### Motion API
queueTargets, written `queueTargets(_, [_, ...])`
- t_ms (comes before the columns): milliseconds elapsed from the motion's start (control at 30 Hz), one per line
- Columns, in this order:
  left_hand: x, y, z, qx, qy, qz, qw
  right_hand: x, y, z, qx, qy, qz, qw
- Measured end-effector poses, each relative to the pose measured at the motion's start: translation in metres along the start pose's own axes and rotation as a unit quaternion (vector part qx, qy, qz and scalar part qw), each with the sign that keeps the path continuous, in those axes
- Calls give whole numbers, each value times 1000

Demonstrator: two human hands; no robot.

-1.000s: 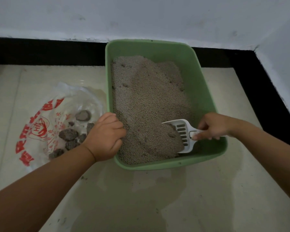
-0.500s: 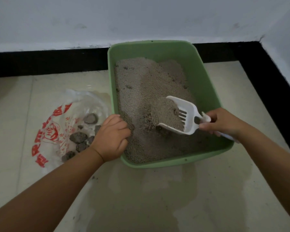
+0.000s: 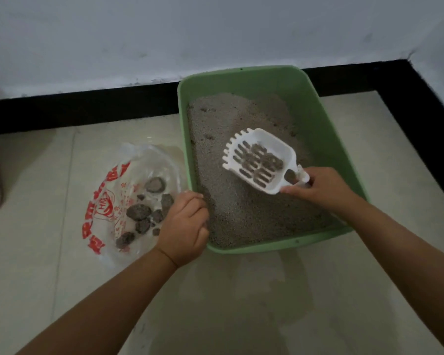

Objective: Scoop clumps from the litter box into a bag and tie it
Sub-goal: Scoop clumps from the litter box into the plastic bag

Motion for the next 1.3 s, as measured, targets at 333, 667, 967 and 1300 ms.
queueTargets(333, [-2,1,2,-15,-16,42,999,4,0,-10,79,-40,2,996])
queueTargets(667, [29,100,64,-202,268,79,939,27,-28,54,90,46,72,992])
queueTargets(967, [66,114,87,-48,476,121,870,51,-104,149,342,127,83,927])
queueTargets(1300, [63,122,89,19,485,29,874,80,-105,161,431,193,-17,881])
Point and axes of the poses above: each hand's wrist, its own x-axis away from the middle knuckle, its own y-axis out of the back of the hand, z = x × y, the point moved 4 cm from there along -x, towards the middle knuckle, and after that the axes turned 14 degrees about -y, right-handed, at the moved point
